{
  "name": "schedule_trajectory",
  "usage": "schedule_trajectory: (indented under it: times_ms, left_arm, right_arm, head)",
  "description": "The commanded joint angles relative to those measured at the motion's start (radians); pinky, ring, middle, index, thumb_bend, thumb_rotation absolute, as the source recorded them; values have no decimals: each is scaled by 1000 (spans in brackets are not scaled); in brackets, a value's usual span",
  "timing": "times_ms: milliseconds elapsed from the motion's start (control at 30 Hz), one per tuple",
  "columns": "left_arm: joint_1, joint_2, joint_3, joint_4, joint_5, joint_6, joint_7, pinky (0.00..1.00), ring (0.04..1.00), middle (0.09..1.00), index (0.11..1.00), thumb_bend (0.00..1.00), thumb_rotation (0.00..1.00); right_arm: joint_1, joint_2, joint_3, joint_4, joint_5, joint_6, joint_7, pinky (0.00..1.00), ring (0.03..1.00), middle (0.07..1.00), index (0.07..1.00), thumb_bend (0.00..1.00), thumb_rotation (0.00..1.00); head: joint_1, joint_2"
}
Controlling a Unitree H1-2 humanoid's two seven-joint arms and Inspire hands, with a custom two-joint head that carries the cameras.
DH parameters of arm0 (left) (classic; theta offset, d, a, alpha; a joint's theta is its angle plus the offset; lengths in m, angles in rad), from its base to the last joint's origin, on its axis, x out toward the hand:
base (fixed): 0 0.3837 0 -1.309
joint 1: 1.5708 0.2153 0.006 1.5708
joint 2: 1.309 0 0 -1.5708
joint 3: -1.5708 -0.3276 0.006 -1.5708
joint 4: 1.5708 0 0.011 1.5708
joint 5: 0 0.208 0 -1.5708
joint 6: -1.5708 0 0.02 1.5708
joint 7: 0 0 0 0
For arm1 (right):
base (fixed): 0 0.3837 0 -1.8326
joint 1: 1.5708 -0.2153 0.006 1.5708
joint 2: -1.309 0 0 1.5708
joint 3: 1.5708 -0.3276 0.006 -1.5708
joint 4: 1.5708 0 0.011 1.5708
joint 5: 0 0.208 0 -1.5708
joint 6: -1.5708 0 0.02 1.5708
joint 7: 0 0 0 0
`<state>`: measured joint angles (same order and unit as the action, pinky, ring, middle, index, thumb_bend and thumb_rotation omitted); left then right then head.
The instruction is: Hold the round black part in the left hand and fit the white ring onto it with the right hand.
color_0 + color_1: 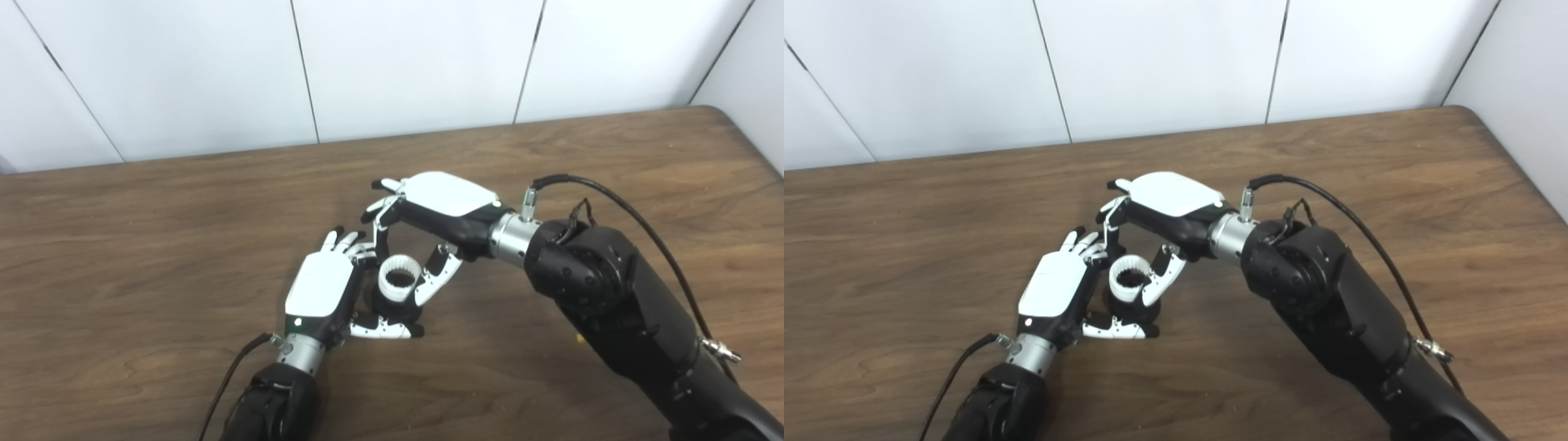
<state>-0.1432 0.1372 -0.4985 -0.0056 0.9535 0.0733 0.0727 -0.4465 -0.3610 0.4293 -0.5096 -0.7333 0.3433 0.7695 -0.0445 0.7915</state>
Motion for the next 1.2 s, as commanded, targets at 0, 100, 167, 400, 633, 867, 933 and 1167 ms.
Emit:
schedule_trajectory:
  times_ms: [0, 100, 167, 400, 633, 867, 933, 1167]
  left_arm:
    - [4, -4, -23, 20, 20, 17, -48, 1000, 914, 792, 484, 523, 49]
    - [4, -5, -24, 19, 16, 19, -47, 1000, 912, 791, 484, 523, 49]
    - [3, -7, -24, 17, 13, 23, -51, 1000, 914, 793, 484, 523, 48]
    - [4, -9, -24, 14, 8, 24, -48, 1000, 911, 790, 484, 523, 48]
    - [2, -6, -27, 9, 14, 31, -51, 1000, 914, 792, 484, 524, 49]
    - [1, -5, -29, 8, 8, 29, -49, 1000, 913, 789, 484, 524, 48]
    - [2, -5, -29, 7, 7, 31, -50, 1000, 912, 791, 484, 524, 48]
    - [1, -5, -33, 7, 16, 38, -51, 1000, 910, 791, 484, 524, 49]
  right_arm:
    - [-22, 7, -11, -4, -10, -34, -35, 1000, 1000, 841, 482, 526, 139]
    - [-20, 10, -10, 7, -9, -42, -42, 1000, 1000, 841, 482, 526, 138]
    - [-20, 12, -6, 17, -15, -50, -48, 1000, 1000, 840, 482, 526, 138]
    - [-14, 20, -8, 45, -14, -75, -56, 1000, 1000, 839, 482, 526, 139]
    - [-12, 21, -10, 61, -24, -85, -56, 1000, 1000, 838, 482, 526, 140]
    - [-18, 29, -13, 74, -38, -90, -59, 1000, 1000, 839, 482, 526, 138]
    - [-21, 29, -15, 80, -36, -99, -65, 1000, 1000, 836, 482, 526, 137]
    - [-31, 30, -26, 87, -33, -101, -65, 1000, 1000, 836, 482, 526, 137]
  head:
    - [0, 1]
    - [4, 3]
    - [5, 4]
    - [8, 5]
    - [4, 10]
    - [-3, 13]
    - [-3, 13]
    - [-6, 13]
